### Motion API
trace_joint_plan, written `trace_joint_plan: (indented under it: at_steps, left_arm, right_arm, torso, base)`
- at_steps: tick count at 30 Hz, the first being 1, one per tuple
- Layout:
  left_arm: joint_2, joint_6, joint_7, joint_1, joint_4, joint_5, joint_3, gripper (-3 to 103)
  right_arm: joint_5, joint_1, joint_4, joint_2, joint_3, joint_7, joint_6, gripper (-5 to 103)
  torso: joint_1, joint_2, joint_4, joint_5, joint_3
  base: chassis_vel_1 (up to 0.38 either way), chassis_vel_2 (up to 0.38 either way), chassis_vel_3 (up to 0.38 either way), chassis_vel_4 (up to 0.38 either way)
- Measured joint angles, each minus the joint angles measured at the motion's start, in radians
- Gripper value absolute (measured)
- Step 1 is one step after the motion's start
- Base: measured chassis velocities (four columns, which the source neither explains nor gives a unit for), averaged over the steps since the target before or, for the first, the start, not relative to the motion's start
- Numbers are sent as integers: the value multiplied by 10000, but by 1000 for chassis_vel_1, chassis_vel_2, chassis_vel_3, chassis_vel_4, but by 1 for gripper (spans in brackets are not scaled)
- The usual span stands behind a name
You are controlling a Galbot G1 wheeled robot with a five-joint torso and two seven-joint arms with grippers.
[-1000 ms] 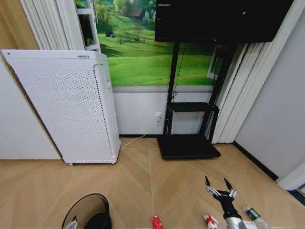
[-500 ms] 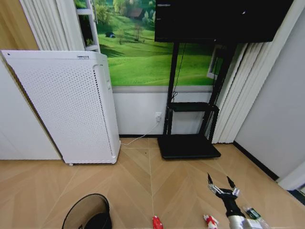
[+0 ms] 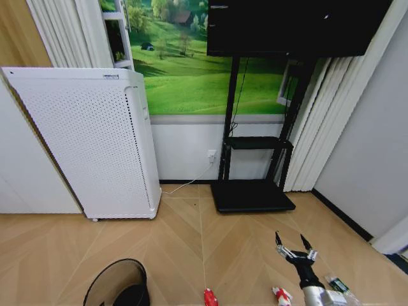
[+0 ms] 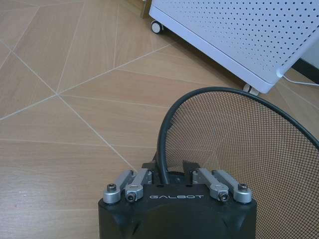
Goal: Pick up the trash bin and place the garbage on the floor into it.
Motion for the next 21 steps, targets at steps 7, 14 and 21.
trace_joint_plan:
  at_steps: [7,14,21]
  left_arm:
    - [-9,-108,-6,74,0,-75,-39,15]
    - [-17,-660,275,116,42,-23,-43,7]
    - [-51,-2324,1700,-19,132,544,-183,7]
  right_arm:
    - [-1,29,-27,0,-40,-6,10,100]
    - [100,18,-69,-32,-25,-11,112,100]
    - [-91,-3,-228,38,14,95,494,100]
  torso:
    - [0,1,1,0,0]
    - [0,2,0,-2,0]
    - [1,2,1,-1,2]
  base:
    - [0,0,0,0]
    - [0,0,0,0]
    - [0,0,0,0]
